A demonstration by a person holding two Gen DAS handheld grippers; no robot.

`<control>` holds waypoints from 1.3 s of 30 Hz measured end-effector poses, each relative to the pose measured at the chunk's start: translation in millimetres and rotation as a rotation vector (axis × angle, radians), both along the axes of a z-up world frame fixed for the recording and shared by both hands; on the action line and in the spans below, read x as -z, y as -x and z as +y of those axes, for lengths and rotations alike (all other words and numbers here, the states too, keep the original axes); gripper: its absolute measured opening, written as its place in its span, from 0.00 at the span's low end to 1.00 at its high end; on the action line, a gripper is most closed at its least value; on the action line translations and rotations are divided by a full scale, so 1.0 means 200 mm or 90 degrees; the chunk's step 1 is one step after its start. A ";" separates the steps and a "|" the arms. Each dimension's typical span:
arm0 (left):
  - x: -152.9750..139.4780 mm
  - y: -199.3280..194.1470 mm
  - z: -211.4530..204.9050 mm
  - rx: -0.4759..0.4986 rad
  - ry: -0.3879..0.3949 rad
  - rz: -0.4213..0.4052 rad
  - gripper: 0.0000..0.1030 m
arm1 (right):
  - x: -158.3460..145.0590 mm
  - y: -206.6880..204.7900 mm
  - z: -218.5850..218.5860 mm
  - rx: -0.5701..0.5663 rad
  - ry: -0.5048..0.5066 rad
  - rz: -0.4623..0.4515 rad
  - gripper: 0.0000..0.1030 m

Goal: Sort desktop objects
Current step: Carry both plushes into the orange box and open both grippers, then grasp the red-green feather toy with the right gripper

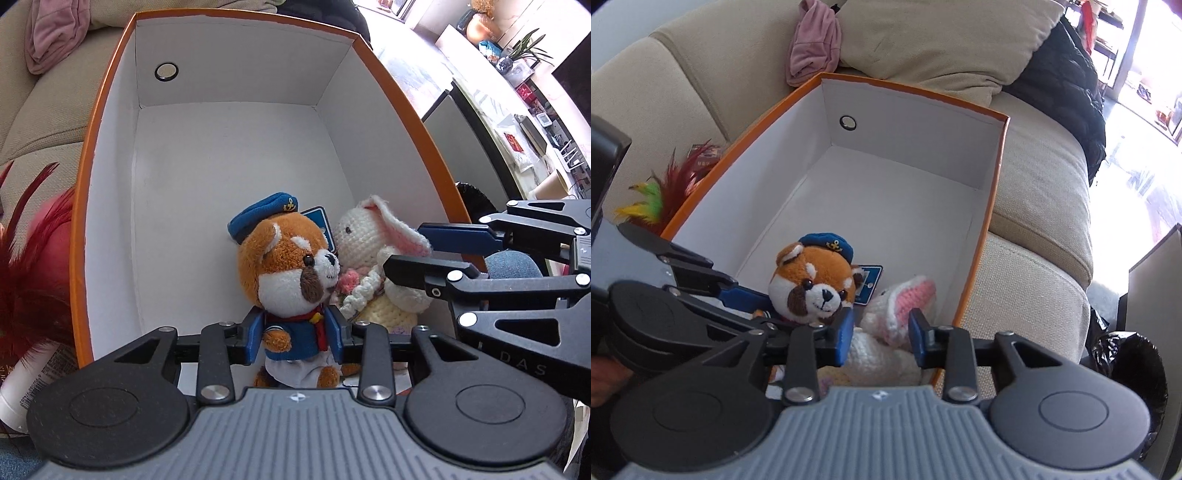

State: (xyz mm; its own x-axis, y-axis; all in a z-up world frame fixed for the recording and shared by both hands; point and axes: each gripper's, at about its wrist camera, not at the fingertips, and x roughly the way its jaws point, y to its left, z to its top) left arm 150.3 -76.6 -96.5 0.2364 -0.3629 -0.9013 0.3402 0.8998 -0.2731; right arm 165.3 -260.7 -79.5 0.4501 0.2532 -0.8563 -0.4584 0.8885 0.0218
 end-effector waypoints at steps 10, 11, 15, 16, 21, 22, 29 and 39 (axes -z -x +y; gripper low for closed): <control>-0.11 -0.04 0.05 -0.030 0.054 -0.074 0.26 | 0.01 0.01 0.06 -0.126 0.040 0.003 0.24; -0.09 -0.05 0.05 -0.029 0.052 -0.067 0.24 | 0.02 0.01 0.07 -0.128 0.038 0.008 0.24; -0.03 -0.06 0.02 -0.035 0.038 -0.057 0.22 | 0.05 0.01 0.07 -0.124 0.034 0.024 0.24; -0.03 -0.07 0.00 -0.034 0.038 -0.055 0.22 | 0.06 0.00 0.08 -0.122 0.032 0.028 0.24; 0.01 -0.05 -0.02 -0.034 0.017 -0.054 0.22 | 0.08 0.02 0.08 -0.120 0.027 0.029 0.24; 0.00 -0.05 -0.02 -0.034 0.022 -0.058 0.22 | 0.08 0.02 0.08 -0.119 0.028 0.024 0.24; -0.15 0.01 0.06 -0.052 0.054 -0.098 0.22 | -0.06 0.08 0.02 -0.090 -0.005 -0.016 0.27; -0.46 0.12 0.42 -0.147 0.041 -0.196 0.22 | -0.26 0.16 0.17 -0.109 -0.118 -0.101 0.34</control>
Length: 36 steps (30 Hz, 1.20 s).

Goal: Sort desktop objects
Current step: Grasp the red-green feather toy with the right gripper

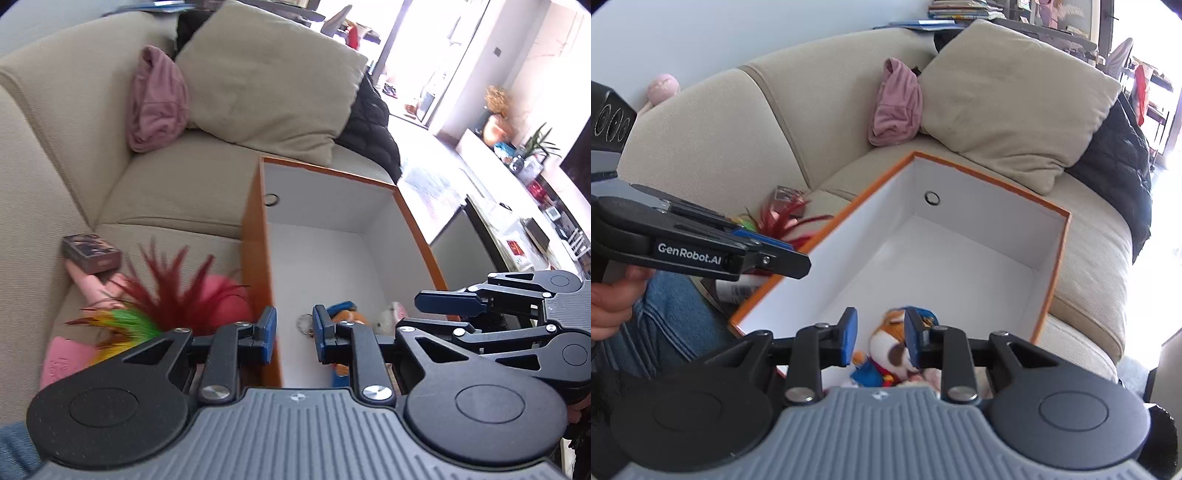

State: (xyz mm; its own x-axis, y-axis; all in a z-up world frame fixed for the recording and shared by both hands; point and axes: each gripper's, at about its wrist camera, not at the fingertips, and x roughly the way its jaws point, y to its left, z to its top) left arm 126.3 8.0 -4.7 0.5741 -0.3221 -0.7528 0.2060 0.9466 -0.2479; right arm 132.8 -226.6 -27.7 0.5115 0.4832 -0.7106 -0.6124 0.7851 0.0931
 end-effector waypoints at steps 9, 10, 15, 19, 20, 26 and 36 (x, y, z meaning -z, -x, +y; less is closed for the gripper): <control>-0.02 0.06 0.38 -0.096 -0.054 -0.014 0.27 | -0.04 -0.05 0.34 -0.070 0.011 -0.004 0.35; -0.02 0.06 0.39 -0.099 -0.058 -0.016 0.30 | -0.03 -0.06 0.38 -0.077 0.022 0.000 0.35; 0.05 0.05 0.42 -0.091 -0.057 -0.015 0.51 | 0.00 -0.09 0.51 -0.104 0.040 0.015 0.35; 0.08 0.03 0.49 -0.107 -0.053 -0.007 0.51 | 0.02 -0.13 0.58 -0.114 0.041 0.026 0.35; 0.08 0.03 0.51 -0.113 -0.052 -0.003 0.51 | 0.03 -0.14 0.60 -0.117 0.041 0.028 0.35; 0.12 0.01 0.68 -0.162 -0.048 0.024 0.51 | 0.11 -0.20 0.73 -0.148 0.041 0.061 0.44; 0.20 -0.03 0.86 -0.223 -0.028 0.069 0.51 | 0.30 -0.34 0.93 -0.183 0.068 0.109 0.49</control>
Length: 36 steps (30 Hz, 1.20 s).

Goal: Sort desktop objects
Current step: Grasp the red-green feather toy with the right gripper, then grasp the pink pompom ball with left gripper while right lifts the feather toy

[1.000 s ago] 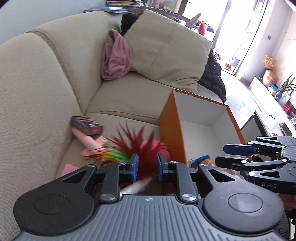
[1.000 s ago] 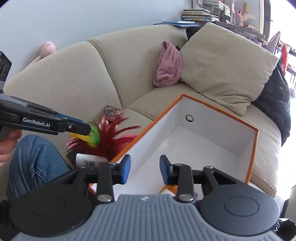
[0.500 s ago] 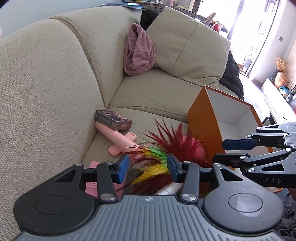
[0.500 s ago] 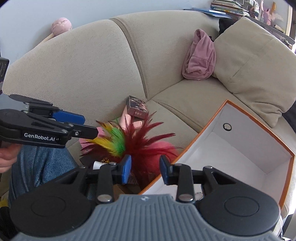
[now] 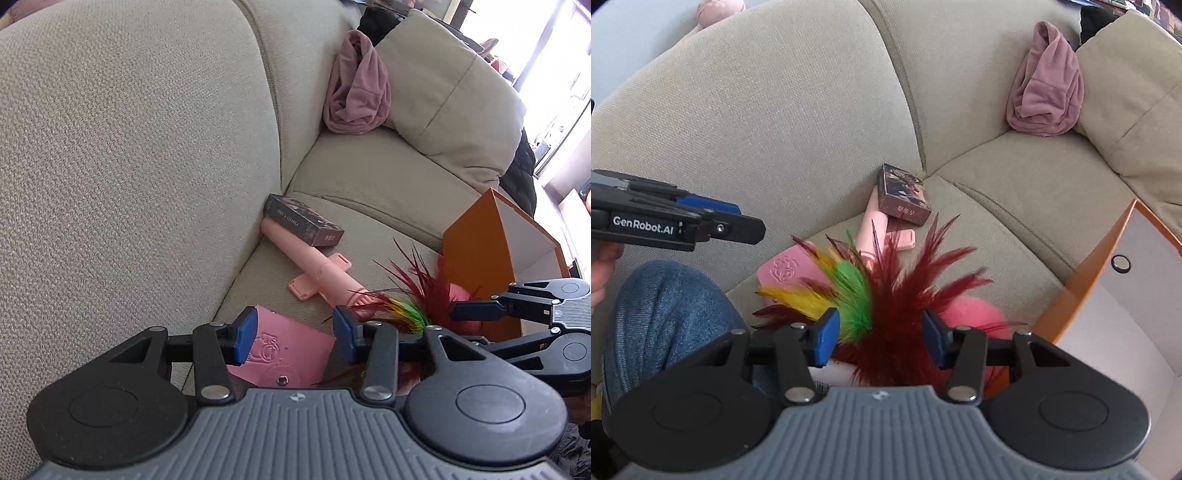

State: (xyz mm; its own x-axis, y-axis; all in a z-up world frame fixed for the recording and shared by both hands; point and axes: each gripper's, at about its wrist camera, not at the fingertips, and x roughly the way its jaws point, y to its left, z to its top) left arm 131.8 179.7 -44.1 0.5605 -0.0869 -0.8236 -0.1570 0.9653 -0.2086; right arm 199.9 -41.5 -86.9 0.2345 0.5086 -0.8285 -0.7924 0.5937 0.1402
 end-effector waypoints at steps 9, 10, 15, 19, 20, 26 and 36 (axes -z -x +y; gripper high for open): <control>0.03 -0.01 0.01 0.001 0.014 0.012 0.51 | 0.03 -0.04 0.01 0.011 -0.024 0.028 0.01; 0.03 -0.01 0.01 0.002 0.015 0.011 0.51 | 0.01 -0.05 0.00 0.015 -0.034 0.024 0.01; 0.00 -0.01 -0.02 0.028 0.015 -0.002 0.51 | -0.14 -0.09 -0.04 0.039 -0.090 0.001 0.01; -0.04 -0.01 -0.08 0.059 0.019 -0.029 0.51 | -0.23 -0.12 -0.05 0.061 -0.116 -0.024 0.01; -0.05 -0.01 -0.09 0.064 0.018 -0.043 0.51 | -0.24 -0.14 -0.04 0.063 -0.117 -0.021 0.01; -0.11 -0.06 -0.18 0.114 -0.010 -0.091 0.51 | -0.17 -0.19 0.01 0.063 -0.103 0.018 0.01; -0.11 -0.11 -0.18 0.105 0.013 -0.094 0.51 | -0.20 -0.17 -0.04 0.067 -0.122 0.017 0.01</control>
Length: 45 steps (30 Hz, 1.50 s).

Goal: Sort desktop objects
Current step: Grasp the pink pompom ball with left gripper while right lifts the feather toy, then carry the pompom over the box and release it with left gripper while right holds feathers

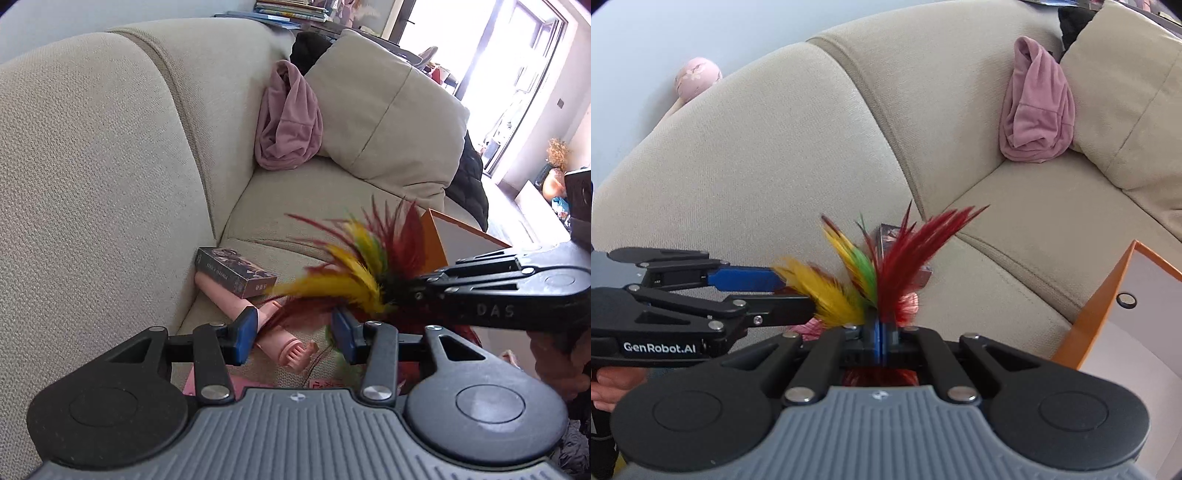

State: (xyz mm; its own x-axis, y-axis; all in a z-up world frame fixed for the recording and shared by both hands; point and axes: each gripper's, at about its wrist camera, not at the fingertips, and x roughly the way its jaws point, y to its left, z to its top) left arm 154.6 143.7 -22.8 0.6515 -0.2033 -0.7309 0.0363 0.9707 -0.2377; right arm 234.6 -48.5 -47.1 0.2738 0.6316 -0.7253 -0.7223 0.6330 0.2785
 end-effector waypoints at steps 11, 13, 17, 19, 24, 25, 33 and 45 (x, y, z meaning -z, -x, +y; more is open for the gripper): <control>0.12 -0.10 -0.26 0.134 0.027 0.038 0.51 | -0.30 0.12 -0.47 0.123 -0.059 -0.073 0.01; 0.17 -0.14 -0.33 0.144 0.006 0.052 0.55 | -0.32 0.15 -0.57 0.155 -0.054 -0.080 0.01; 0.25 -0.21 -0.44 0.171 -0.020 0.079 0.60 | -0.30 0.18 -0.75 0.212 -0.037 -0.079 0.01; 0.29 -0.25 -0.48 0.175 -0.029 0.100 0.61 | -0.26 0.19 -0.82 0.237 -0.029 -0.068 0.01; 0.40 -0.33 -0.55 0.161 -0.060 0.155 0.61 | -0.15 0.18 -0.93 0.280 -0.018 -0.034 0.01; 0.42 -0.34 -0.55 0.154 -0.063 0.163 0.61 | -0.14 0.17 -0.95 0.285 -0.018 -0.029 0.01; 0.55 -0.43 -0.56 0.128 -0.059 0.216 0.51 | -0.03 0.13 -1.03 0.300 -0.029 0.007 0.01; 0.45 -0.40 -0.53 0.096 -0.070 0.178 0.45 | 0.00 0.10 -1.06 0.299 -0.044 0.019 0.01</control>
